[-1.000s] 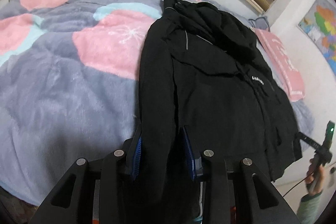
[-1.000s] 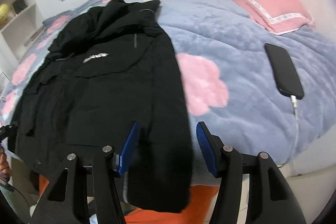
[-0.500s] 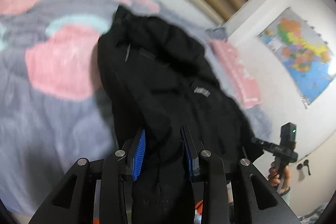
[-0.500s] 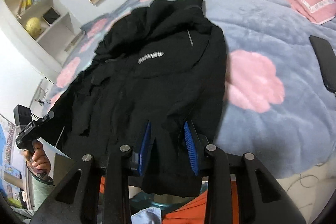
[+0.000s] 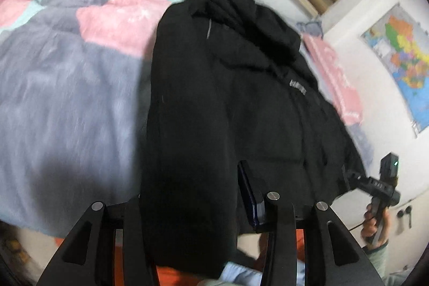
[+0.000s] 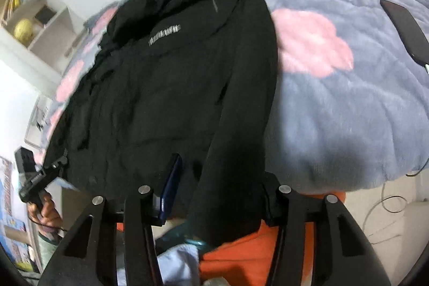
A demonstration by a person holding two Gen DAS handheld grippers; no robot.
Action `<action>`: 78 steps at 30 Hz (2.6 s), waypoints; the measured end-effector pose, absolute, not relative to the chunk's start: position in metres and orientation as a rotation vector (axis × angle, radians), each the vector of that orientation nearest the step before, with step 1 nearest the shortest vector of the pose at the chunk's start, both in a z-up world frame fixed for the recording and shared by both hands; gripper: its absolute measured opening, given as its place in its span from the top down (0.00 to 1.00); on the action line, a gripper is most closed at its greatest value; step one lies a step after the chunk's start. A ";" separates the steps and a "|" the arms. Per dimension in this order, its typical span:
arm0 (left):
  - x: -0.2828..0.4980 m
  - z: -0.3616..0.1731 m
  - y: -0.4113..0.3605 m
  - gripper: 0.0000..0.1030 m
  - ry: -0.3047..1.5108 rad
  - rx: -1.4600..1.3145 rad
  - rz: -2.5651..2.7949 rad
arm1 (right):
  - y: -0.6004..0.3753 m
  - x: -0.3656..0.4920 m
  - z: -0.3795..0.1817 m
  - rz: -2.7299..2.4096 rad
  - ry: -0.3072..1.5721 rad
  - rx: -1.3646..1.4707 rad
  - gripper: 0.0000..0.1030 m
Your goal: Fold large clothes
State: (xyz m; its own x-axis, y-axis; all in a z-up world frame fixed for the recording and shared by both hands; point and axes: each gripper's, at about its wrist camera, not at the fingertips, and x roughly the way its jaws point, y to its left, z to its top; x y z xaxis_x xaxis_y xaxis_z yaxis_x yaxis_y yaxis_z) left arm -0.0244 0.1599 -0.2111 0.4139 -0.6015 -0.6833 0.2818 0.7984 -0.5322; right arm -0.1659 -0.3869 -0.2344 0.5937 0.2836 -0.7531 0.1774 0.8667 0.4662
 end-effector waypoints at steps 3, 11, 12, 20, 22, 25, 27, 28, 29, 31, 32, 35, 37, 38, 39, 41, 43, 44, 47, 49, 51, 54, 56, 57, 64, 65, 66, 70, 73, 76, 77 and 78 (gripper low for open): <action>-0.019 -0.207 0.160 0.58 0.978 -0.374 -0.572 | -0.390 -0.165 -0.230 0.071 0.948 0.524 0.60; -0.010 -0.175 0.164 0.93 0.892 -0.391 -0.591 | -0.412 -0.162 -0.186 0.087 0.857 0.546 0.86; -0.005 -0.163 0.165 0.93 0.864 -0.405 -0.607 | -0.416 -0.160 -0.173 0.106 0.827 0.551 0.85; 0.057 -0.093 0.168 0.93 0.715 -0.488 -0.657 | -0.442 -0.103 -0.098 0.149 0.663 0.538 0.86; 0.081 -0.080 0.162 0.92 0.700 -0.497 -0.658 | -0.447 -0.079 -0.083 0.149 0.639 0.539 0.85; 0.116 -0.061 0.151 0.92 0.657 -0.478 -0.651 | -0.451 -0.038 -0.063 0.135 0.618 0.519 0.86; 0.147 -0.051 0.138 0.92 0.634 -0.462 -0.631 | -0.458 -0.006 -0.056 0.106 0.626 0.540 0.86; 0.155 -0.050 0.136 0.92 0.632 -0.464 -0.624 | -0.462 0.007 -0.053 0.097 0.635 0.558 0.85; 0.168 -0.047 0.133 0.91 0.631 -0.465 -0.615 | -0.465 0.024 -0.050 0.089 0.640 0.574 0.85; 0.199 -0.045 0.121 0.91 0.637 -0.468 -0.587 | -0.473 0.054 -0.044 0.061 0.626 0.561 0.85; 0.215 -0.045 0.115 0.90 0.639 -0.472 -0.579 | -0.473 0.068 -0.043 0.037 0.621 0.540 0.86; 0.263 -0.055 0.091 0.90 0.652 -0.434 -0.504 | -0.474 0.113 -0.049 -0.017 0.620 0.504 0.86; 0.287 -0.065 0.077 0.89 0.661 -0.403 -0.462 | -0.475 0.142 -0.062 -0.062 0.623 0.481 0.85; 0.300 -0.074 0.068 0.88 0.672 -0.389 -0.437 | -0.474 0.159 -0.072 -0.097 0.631 0.463 0.86; 0.315 -0.085 0.059 0.88 0.687 -0.366 -0.407 | -0.474 0.176 -0.085 -0.132 0.648 0.444 0.86; 0.338 -0.110 0.046 0.86 0.733 -0.335 -0.365 | -0.474 0.204 -0.111 -0.185 0.690 0.417 0.86; 0.360 -0.139 0.036 0.85 0.791 -0.327 -0.355 | -0.474 0.228 -0.142 -0.202 0.736 0.409 0.86; 0.370 -0.155 0.033 0.84 0.823 -0.338 -0.357 | -0.473 0.239 -0.160 -0.198 0.758 0.404 0.86; 0.381 -0.181 0.029 0.82 0.849 -0.348 -0.359 | -0.467 0.259 -0.199 -0.207 0.801 0.369 0.86; 0.382 -0.189 0.026 0.82 0.843 -0.341 -0.358 | -0.465 0.265 -0.210 -0.215 0.800 0.353 0.86; 0.382 -0.194 0.020 0.82 0.826 -0.305 -0.347 | -0.465 0.266 -0.214 -0.220 0.786 0.350 0.86; 0.376 -0.195 0.011 0.82 0.783 -0.248 -0.309 | -0.463 0.262 -0.216 -0.224 0.758 0.348 0.85; 0.374 -0.194 0.007 0.82 0.769 -0.212 -0.295 | -0.464 0.261 -0.217 -0.216 0.754 0.357 0.85; 0.373 -0.193 0.006 0.82 0.769 -0.204 -0.296 | -0.466 0.261 -0.217 -0.204 0.758 0.365 0.84; 0.345 -0.169 0.046 0.69 0.811 -0.321 -0.422 | -0.474 0.214 -0.171 -0.138 0.766 0.472 0.65; 0.332 -0.157 0.057 0.66 0.802 -0.326 -0.452 | -0.477 0.201 -0.160 -0.100 0.745 0.491 0.52; 0.324 -0.148 0.065 0.63 0.789 -0.337 -0.472 | -0.479 0.189 -0.150 -0.076 0.719 0.502 0.37; 0.291 -0.114 0.103 0.39 0.714 -0.430 -0.616 | -0.497 0.138 -0.109 -0.081 0.588 0.510 0.11; 0.284 -0.104 0.113 0.32 0.687 -0.438 -0.645 | -0.497 0.133 -0.100 -0.096 0.582 0.436 0.11; 0.285 -0.104 0.113 0.31 0.675 -0.412 -0.618 | -0.488 0.152 -0.110 -0.083 0.638 0.352 0.11; 0.286 -0.105 0.116 0.31 0.668 -0.432 -0.634 | -0.485 0.160 -0.116 -0.051 0.651 0.335 0.12; 0.287 -0.106 0.121 0.31 0.655 -0.463 -0.647 | -0.480 0.169 -0.121 -0.025 0.662 0.307 0.12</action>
State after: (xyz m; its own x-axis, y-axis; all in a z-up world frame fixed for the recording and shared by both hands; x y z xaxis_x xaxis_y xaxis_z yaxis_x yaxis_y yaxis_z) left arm 0.2867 0.1210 -0.1058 0.6128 -0.6768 -0.4080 0.3995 0.7107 -0.5790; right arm 0.1688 -0.4796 -0.1215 0.7901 0.0741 -0.6084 0.1206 0.9545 0.2728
